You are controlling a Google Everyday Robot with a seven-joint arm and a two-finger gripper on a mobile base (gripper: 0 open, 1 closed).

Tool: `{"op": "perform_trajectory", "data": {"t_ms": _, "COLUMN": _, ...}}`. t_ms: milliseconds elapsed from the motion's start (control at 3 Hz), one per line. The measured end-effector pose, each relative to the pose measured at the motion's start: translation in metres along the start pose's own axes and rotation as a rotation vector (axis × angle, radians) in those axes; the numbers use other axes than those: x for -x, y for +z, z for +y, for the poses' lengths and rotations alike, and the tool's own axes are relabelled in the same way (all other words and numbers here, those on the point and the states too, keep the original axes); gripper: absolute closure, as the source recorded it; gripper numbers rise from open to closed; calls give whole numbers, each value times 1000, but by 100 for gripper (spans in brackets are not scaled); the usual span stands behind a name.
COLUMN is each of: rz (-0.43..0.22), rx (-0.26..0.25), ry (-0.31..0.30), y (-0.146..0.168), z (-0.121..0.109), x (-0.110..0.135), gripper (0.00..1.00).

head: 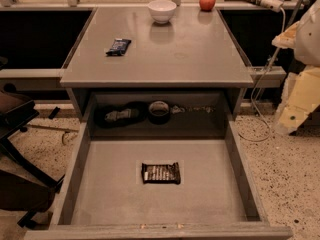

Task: Pick rxbar chocolate from top drawer and place on counter

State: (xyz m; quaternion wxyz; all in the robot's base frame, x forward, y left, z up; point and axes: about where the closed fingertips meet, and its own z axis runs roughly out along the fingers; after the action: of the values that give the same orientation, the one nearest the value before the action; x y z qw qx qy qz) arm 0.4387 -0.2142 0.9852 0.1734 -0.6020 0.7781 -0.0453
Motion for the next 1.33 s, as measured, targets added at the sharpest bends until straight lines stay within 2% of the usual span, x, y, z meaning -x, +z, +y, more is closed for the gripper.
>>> {"op": "perform_trajectory", "data": {"t_ms": 667, "rz": 2, "rx": -2, "ry": 11, "y": 11, "z": 7, "x": -1, "gripper": 0}}
{"op": "perform_trajectory", "data": {"t_ms": 1000, "rz": 19, "rx": 7, "ry": 15, "y": 42, "z": 26, "x": 1, "gripper": 0}}
{"op": "perform_trajectory", "data": {"t_ms": 1333, "rz": -2, "rx": 49, "ry": 13, "y": 90, "z": 48, "x": 5, "gripper": 0}}
